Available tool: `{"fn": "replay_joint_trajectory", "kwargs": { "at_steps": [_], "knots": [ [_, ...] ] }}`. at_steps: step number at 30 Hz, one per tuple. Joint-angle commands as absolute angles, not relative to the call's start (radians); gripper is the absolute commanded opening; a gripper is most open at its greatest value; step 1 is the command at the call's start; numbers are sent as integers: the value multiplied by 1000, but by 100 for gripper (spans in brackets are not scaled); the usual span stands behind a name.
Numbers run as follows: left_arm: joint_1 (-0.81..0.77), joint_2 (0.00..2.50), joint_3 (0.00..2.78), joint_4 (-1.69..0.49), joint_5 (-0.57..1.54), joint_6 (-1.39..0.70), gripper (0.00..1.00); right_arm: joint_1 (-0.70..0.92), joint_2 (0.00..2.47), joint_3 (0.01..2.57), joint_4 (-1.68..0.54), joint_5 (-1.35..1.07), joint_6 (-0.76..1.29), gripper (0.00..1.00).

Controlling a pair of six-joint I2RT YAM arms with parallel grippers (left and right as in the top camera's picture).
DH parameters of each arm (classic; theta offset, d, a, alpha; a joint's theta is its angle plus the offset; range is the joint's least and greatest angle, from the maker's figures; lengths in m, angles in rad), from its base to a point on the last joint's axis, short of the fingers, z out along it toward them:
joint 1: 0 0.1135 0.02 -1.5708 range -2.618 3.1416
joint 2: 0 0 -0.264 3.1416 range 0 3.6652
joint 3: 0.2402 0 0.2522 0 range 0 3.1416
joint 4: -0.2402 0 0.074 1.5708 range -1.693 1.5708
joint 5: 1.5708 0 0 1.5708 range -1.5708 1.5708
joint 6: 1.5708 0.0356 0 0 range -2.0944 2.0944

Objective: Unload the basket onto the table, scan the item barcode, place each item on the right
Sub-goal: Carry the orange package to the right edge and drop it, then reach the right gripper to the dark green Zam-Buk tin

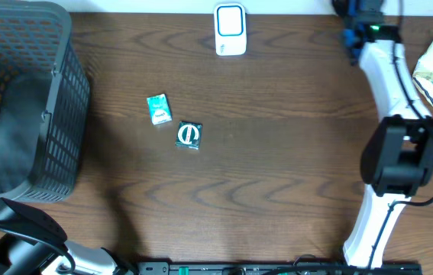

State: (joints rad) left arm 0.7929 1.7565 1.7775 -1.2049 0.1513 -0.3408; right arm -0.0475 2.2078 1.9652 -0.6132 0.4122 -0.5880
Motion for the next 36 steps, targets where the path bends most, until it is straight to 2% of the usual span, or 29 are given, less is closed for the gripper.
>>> {"fn": "replay_joint_trajectory", "kwargs": {
  "at_steps": [1, 2, 3, 4, 7, 10, 13, 17, 22, 29, 34, 36],
  "knots": [
    [796, 1762, 1776, -1210, 148, -345, 98, -130, 2206, 1931, -630, 443, -521, 6],
    [796, 1762, 1776, -1210, 148, -345, 98, -147, 2206, 1923, -632, 443, -495, 13],
    [796, 1762, 1776, -1210, 148, -345, 98, -179, 2206, 1907, -634, 442, -436, 61],
    [796, 1762, 1776, -1210, 148, -345, 98, -220, 2206, 1881, -638, 438, -356, 99],
    [796, 1762, 1776, -1210, 148, -345, 98, -257, 2206, 1849, -645, 374, -259, 99],
    [796, 1762, 1776, -1210, 148, -345, 98, -281, 2206, 1821, -668, 173, -246, 99],
    [796, 1762, 1776, -1210, 148, -345, 98, -279, 2206, 1805, -685, -121, -242, 99],
    [796, 1762, 1776, -1210, 148, -345, 98, -240, 2206, 1799, -685, -664, -191, 99],
    [796, 1762, 1776, -1210, 148, -345, 98, -136, 2206, 1797, -733, -939, -105, 99],
    [796, 1762, 1776, -1210, 148, -345, 98, 95, 2206, 1795, -752, -838, -105, 99],
    [796, 1762, 1776, -1210, 148, -345, 98, 289, 2206, 1791, -752, -538, -101, 99],
    [796, 1762, 1776, -1210, 148, -345, 98, 360, 2206, 1791, -752, -444, -40, 99]
  ]
}}
